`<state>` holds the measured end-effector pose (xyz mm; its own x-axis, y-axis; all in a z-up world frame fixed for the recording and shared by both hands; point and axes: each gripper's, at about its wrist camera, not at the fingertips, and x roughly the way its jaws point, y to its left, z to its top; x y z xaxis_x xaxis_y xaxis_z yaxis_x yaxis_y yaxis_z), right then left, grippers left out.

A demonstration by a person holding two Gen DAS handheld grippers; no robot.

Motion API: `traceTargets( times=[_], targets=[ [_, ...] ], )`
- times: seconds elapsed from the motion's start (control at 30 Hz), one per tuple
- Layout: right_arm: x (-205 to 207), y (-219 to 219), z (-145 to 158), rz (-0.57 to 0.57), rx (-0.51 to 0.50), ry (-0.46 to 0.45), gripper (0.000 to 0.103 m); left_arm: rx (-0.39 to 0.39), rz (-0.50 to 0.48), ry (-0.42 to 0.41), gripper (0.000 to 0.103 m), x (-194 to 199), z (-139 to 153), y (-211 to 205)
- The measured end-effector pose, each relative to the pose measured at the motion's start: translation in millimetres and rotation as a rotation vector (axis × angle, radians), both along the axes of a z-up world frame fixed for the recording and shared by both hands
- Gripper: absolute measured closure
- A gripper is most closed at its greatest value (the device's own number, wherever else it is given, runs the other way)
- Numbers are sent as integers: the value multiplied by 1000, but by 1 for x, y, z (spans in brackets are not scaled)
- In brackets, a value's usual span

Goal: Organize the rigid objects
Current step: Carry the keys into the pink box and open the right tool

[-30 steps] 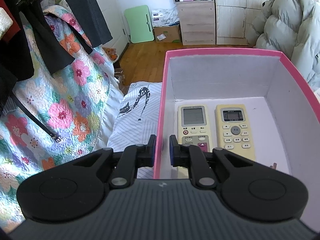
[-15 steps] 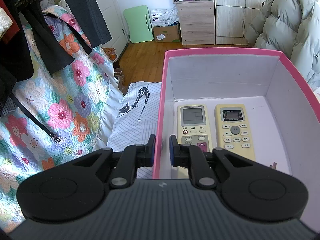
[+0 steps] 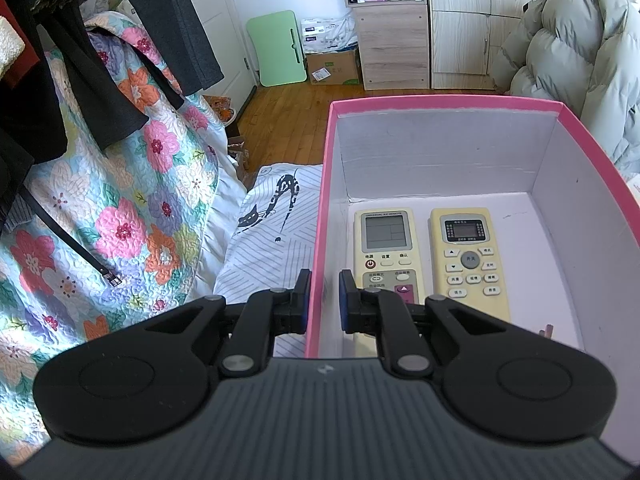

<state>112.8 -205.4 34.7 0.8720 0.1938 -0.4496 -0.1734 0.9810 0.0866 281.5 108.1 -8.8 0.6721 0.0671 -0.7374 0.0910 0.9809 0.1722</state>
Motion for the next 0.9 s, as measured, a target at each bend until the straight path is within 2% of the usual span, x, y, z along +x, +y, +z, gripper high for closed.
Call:
traceTargets(
  times=[0.2, 0.4, 0.5, 0.77, 0.9],
  targets=[
    [15, 32, 45, 163, 8, -69, 100, 7, 11, -6, 93, 0, 0, 0],
    [45, 83, 50, 334, 55, -25, 100, -4, 10, -9, 94, 0, 1, 2],
    [72, 105, 40, 391, 86, 48, 100, -6, 12, -11, 94, 0, 2, 2],
    [164, 150, -17, 439, 254, 388, 100, -10, 14, -5, 93, 1, 1, 3],
    [191, 170, -43, 407, 242, 498, 99, -20, 12, -1, 93, 2, 2, 5]
  ],
)
